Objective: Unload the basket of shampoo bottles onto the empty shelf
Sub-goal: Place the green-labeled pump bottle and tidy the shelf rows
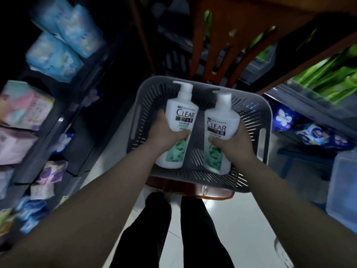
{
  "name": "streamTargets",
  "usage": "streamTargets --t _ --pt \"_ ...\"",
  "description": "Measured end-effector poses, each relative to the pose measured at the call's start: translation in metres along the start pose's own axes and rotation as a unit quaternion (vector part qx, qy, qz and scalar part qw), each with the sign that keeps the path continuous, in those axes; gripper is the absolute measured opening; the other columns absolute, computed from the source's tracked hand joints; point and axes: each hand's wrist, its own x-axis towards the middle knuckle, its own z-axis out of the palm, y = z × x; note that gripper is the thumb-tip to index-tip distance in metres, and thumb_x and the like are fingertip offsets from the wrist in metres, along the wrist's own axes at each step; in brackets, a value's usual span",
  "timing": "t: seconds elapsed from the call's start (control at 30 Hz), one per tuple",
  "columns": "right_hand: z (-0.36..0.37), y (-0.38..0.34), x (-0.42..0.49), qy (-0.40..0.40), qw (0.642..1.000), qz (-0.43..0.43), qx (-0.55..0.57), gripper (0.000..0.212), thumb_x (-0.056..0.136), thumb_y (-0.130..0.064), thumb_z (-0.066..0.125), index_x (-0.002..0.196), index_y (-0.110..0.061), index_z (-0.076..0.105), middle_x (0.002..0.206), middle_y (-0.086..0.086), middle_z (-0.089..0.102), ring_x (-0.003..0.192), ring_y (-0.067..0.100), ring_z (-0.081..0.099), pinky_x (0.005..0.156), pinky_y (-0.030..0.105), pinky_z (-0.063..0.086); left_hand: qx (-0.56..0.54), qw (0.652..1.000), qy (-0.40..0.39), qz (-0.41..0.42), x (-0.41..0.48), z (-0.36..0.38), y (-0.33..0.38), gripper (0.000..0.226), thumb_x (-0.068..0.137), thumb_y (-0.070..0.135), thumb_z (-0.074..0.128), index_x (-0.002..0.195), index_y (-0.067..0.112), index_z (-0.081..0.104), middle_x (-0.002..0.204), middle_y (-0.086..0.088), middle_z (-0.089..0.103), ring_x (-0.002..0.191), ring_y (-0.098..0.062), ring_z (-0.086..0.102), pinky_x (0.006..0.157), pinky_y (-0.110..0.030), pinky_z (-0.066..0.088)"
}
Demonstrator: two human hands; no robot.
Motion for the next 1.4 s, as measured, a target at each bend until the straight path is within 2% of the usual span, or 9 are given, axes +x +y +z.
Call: streamTargets --t 0.2,0.3,0.47,0.53,0.63,0.73,0.97,1.2,1.4 --pt "-0.008 -0.113 -0.061 -0.053 0.993 -0.101 -0.007 0.071 0.063 -0.016 0.087 0.120 -0.031 0.048 0.099 -0.016 0.064 0.088 -0.003 0.061 0.067 0.020 0.049 -0.066 0.991 0.105 0.041 -0.075 -0.105 0.062 0.072 0.065 0.026 0.087 0.123 0.018 0.044 0.105 0.011 0.063 0.097 -0.008 0.063 0.080 -0.032 0.053" --pt "-0.003 -0.179 -0.097 -0.092 0.984 -0.154 -0.006 0.070 0.064 -0.014 0.086 0.120 -0.032 0.048 0.100 -0.013 0.065 0.090 0.003 0.062 0.072 0.028 0.051 -0.088 0.981 0.160 0.067 -0.118 -0.163 0.084 0.069 0.065 0.023 0.086 0.121 0.018 0.046 0.110 0.005 0.066 0.099 -0.012 0.065 0.085 -0.039 0.054" --pt "0.021 -0.280 -0.158 -0.144 0.957 -0.251 0.014 0.070 0.061 -0.008 0.087 0.120 -0.027 0.053 0.098 -0.014 0.067 0.088 -0.004 0.063 0.071 0.014 0.049 -0.084 0.957 0.263 0.090 -0.193 -0.254 0.111 0.068 0.061 0.033 0.087 0.115 0.023 0.047 0.101 0.013 0.067 0.088 0.007 0.064 0.074 -0.020 0.052" --pt "0.033 -0.316 -0.181 -0.176 0.942 -0.286 0.021 0.069 0.060 -0.006 0.087 0.115 -0.031 0.054 0.097 -0.015 0.068 0.087 -0.006 0.064 0.066 0.009 0.049 -0.093 0.948 0.286 0.101 -0.223 -0.290 0.119 0.073 0.057 0.037 0.086 0.118 0.022 0.047 0.105 0.008 0.068 0.095 -0.007 0.066 0.084 -0.034 0.054" --pt "0.054 -0.365 -0.216 -0.224 0.918 -0.324 0.034 0.067 0.061 -0.004 0.087 0.113 -0.031 0.055 0.096 -0.012 0.070 0.086 -0.002 0.066 0.067 0.019 0.053 -0.104 0.932 0.320 0.132 -0.265 -0.339 0.125 0.070 0.058 0.034 0.085 0.118 0.020 0.052 0.105 0.006 0.070 0.095 -0.013 0.068 0.085 -0.043 0.056" --pt "0.075 -0.406 -0.251 -0.270 0.889 -0.368 0.039 0.061 0.064 -0.010 0.086 0.114 -0.029 0.057 0.100 -0.007 0.071 0.092 0.010 0.069 0.074 0.035 0.055 -0.127 0.906 0.373 0.154 -0.309 -0.380 0.128 0.058 0.057 0.035 0.085 0.103 0.044 0.050 0.096 0.014 0.070 0.086 -0.001 0.068 0.072 -0.029 0.054" --pt "0.133 -0.483 -0.323 -0.308 0.829 -0.461 0.078 0.054 0.069 -0.011 0.084 0.115 -0.025 0.059 0.101 -0.005 0.071 0.091 0.014 0.070 0.070 0.037 0.056 -0.111 0.858 0.451 0.219 -0.391 -0.457 0.127 0.040 0.063 0.020 0.083 0.093 0.033 0.059 0.088 0.008 0.073 0.081 -0.007 0.071 0.073 -0.040 0.059" --pt "0.177 -0.544 -0.370 -0.322 0.798 -0.491 0.133 0.063 0.064 -0.012 0.086 0.113 -0.033 0.053 0.108 -0.005 0.069 0.096 0.015 0.068 0.078 0.044 0.056 -0.077 0.805 0.525 0.267 -0.444 -0.505 0.118 0.047 0.070 0.004 0.083 0.085 0.046 0.066 0.084 0.022 0.072 0.079 0.005 0.067 0.068 -0.021 0.053" --pt "0.211 -0.591 -0.391 -0.339 0.778 -0.507 0.148 0.060 0.066 -0.007 0.084 0.116 -0.017 0.052 0.107 0.001 0.069 0.095 0.017 0.068 0.083 0.046 0.056 -0.107 0.787 0.540 0.279 -0.462 -0.542 0.119 0.036 0.073 0.003 0.081 0.104 0.008 0.064 0.098 -0.004 0.074 0.091 -0.019 0.071 0.078 -0.038 0.058"
